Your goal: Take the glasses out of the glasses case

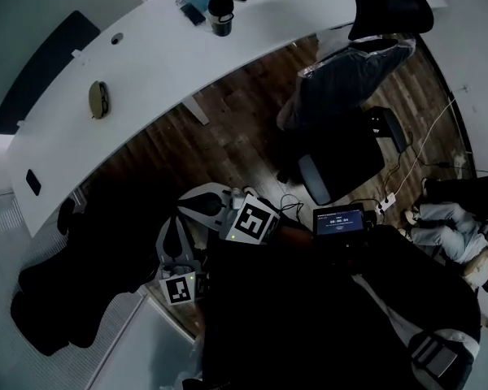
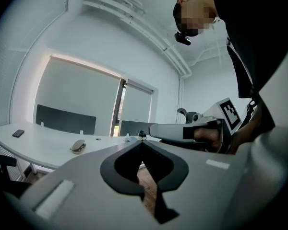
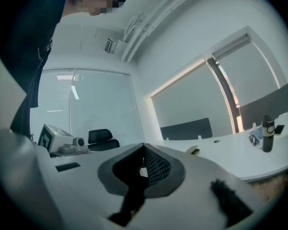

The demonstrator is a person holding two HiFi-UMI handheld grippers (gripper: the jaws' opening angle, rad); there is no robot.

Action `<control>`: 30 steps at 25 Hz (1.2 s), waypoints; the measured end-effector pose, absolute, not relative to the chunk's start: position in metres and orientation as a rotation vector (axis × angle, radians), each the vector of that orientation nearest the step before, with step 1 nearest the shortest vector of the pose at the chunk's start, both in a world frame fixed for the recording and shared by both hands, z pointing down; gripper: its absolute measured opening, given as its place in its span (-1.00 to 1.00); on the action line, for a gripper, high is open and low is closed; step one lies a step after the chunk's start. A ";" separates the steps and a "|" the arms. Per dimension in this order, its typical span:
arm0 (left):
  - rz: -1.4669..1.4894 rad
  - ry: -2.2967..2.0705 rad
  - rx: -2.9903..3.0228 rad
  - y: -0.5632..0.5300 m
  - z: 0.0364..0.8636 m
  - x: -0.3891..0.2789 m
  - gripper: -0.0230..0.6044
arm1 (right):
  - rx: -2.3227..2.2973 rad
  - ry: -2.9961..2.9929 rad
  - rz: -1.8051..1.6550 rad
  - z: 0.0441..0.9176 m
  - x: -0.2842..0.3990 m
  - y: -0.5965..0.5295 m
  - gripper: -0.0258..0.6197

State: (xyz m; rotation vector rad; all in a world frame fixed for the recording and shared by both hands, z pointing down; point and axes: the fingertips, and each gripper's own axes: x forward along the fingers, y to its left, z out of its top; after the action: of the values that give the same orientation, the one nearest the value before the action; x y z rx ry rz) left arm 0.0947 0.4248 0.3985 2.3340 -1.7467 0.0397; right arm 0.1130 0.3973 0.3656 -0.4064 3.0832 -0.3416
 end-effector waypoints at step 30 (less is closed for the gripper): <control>-0.085 -1.670 2.340 0.344 0.425 -0.133 -0.91 | -0.493 3.259 -0.295 0.394 -0.089 0.330 -0.90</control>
State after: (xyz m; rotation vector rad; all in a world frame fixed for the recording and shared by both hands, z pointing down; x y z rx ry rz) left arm -0.1327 0.3441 0.4252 2.3398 -1.6703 -0.0854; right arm -0.0894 0.3298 0.3940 -0.4929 3.2595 -0.2947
